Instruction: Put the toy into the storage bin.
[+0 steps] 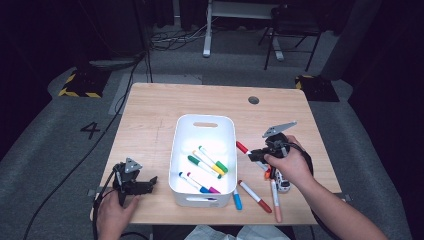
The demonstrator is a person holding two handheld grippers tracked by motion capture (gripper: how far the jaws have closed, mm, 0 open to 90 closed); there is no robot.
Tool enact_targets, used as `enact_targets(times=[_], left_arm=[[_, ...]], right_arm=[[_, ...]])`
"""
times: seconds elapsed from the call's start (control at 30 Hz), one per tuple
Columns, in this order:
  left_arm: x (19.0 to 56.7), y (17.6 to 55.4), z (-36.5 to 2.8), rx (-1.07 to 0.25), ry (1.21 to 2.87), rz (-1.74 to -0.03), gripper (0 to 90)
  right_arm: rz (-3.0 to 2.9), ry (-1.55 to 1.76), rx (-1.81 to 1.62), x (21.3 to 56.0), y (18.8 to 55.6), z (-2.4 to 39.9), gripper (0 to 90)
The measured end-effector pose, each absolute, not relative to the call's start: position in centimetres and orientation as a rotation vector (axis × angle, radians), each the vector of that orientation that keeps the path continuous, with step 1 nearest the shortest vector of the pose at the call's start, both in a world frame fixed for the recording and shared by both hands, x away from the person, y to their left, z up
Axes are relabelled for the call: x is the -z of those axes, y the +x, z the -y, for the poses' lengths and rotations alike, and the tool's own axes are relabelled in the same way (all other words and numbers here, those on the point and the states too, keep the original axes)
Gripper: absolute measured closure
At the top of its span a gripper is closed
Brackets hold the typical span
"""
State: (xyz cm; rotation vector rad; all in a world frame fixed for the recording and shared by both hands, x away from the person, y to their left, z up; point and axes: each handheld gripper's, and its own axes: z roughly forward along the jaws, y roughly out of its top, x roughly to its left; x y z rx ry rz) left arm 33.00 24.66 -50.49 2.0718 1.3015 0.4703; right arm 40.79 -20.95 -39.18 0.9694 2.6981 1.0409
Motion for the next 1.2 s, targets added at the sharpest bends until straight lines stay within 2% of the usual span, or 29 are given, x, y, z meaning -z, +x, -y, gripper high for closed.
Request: enact_targets(times=[0.53,1.2], left_arm=[[50.5,33.0,-24.7,-0.470,2.072,-1.301,11.2],[50.5,33.1,-24.6,-0.466,2.071,-1.304,10.9]], right_arm=[[-2.668,0.849,-1.122,34.7,40.0,20.7,76.8],[-2.732,0.692,-1.100,32.5,39.9,15.0,76.8]])
